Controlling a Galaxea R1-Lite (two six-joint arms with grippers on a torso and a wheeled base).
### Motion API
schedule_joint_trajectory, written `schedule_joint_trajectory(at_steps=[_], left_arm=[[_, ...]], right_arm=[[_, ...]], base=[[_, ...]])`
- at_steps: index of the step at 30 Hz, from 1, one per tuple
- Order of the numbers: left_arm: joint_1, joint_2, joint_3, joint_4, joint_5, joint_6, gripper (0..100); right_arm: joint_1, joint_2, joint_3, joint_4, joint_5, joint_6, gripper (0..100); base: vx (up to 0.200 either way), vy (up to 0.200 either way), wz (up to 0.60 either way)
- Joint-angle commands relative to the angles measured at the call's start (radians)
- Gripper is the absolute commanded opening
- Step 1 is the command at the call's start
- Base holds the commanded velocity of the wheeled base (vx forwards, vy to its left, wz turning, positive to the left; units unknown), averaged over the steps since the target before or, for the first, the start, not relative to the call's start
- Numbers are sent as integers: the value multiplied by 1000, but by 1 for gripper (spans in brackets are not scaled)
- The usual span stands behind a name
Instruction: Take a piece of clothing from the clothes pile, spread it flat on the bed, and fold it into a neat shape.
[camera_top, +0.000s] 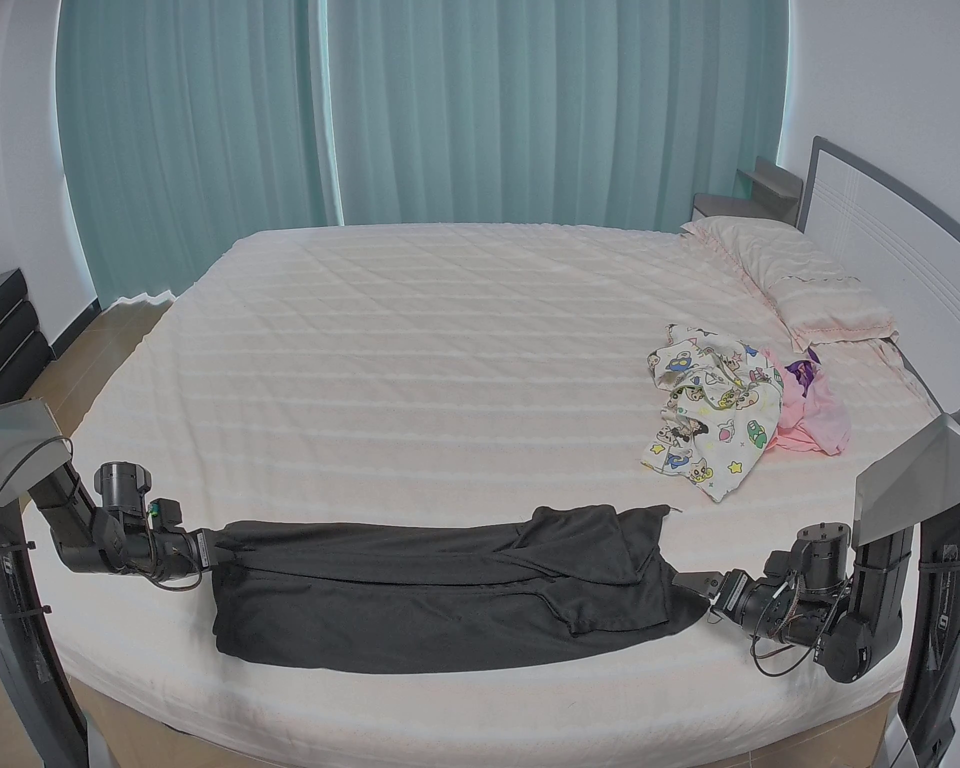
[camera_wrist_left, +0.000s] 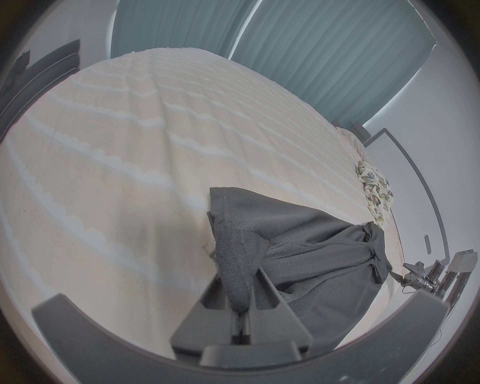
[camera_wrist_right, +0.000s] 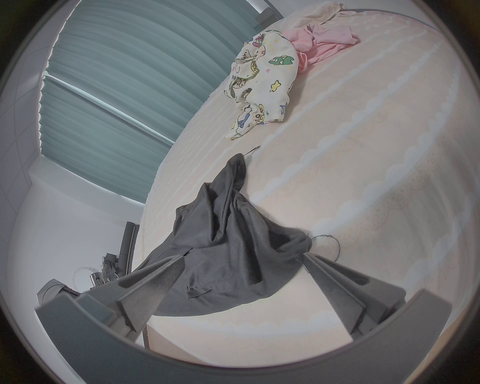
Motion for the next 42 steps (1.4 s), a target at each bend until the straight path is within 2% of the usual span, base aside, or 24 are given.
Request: schedule_joint_trajectory(at_steps=[1,5,11,14,16,18,19,24,26,29,32,34,35,36,39,42], left_arm=[[29,1,-3,1,0,1,0],[54,1,-25,32,-1,1,0],[138,-44,-120,213,-21,5,0],[212,-67,-183,288,-58,7,0],[275,-68,-244,345,-60,7,0],[302,-68,-275,380,-60,7,0],[338,-71,-322,438,-61,8,0],[370,-116,-407,602,-60,7,0],[356,-143,-402,641,-53,7,0],[293,-186,-382,685,-46,-3,0],[164,-246,-345,751,49,-41,0],[77,-275,-313,754,118,-96,0],[63,-280,-309,753,124,-107,0],[-9,-304,-290,750,155,-165,0],[-133,-347,-275,750,174,-277,0],[-218,-372,-269,751,180,-345,0]], right_arm=[[0,2,0,-15,1,0,100],[0,2,0,-15,1,0,100],[0,2,0,-15,1,0,100],[0,2,0,-15,1,0,100],[0,2,0,-13,1,0,100],[0,2,0,-13,1,0,100],[0,2,0,-13,1,0,100],[2,2,0,-13,1,0,100],[3,0,0,-15,1,0,100],[11,0,0,-15,1,0,100],[13,-3,2,-15,1,0,100],[11,-3,2,-15,1,0,100],[11,-3,2,-15,-1,0,100],[11,-3,2,-15,-1,0,100],[11,-7,2,-15,1,0,100],[11,-7,2,-15,1,0,100]], base=[[0,0,0],[0,0,0],[0,0,0],[0,0,0],[0,0,0],[0,0,0],[0,0,0],[0,0,0],[0,0,0],[0,0,0],[0,0,0],[0,0,0],[0,0,0],[0,0,0],[0,0,0],[0,0,0]])
